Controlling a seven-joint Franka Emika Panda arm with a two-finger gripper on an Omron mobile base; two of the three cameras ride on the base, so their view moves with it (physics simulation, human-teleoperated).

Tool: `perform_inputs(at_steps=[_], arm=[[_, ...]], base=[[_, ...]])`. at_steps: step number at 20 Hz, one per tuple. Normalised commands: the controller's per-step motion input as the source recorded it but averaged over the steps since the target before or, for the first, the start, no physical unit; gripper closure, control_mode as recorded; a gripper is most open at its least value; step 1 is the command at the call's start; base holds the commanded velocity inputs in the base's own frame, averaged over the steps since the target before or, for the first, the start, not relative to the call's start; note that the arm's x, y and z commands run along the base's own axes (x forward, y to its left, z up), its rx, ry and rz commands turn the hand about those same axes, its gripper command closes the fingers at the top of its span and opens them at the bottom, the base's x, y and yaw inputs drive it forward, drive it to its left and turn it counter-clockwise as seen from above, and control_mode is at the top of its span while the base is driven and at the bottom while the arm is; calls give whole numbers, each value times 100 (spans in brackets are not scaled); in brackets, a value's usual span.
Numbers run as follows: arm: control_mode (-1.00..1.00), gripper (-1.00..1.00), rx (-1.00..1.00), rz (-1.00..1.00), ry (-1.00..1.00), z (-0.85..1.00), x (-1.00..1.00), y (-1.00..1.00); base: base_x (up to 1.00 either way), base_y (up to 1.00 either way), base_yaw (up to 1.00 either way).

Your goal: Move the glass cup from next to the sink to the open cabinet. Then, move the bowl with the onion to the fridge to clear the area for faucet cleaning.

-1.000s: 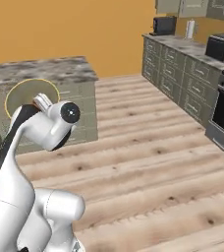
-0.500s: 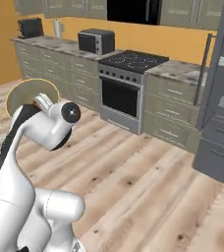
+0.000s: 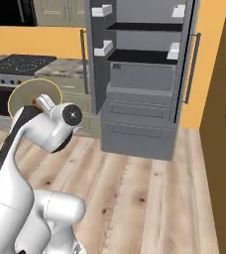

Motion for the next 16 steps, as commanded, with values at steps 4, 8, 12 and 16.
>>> perform_inputs(at_steps=[4, 8, 12, 16], arm=[[100, 100, 0, 0, 0, 0, 0, 0], [100, 100, 0, 0, 0, 0, 0, 0], [100, 100, 0, 0, 0, 0, 0, 0], [100, 100, 0, 0, 0, 0, 0, 0]], base=[[100, -81, -17], [100, -13, -12], [100, 0, -19], [100, 0, -21]])
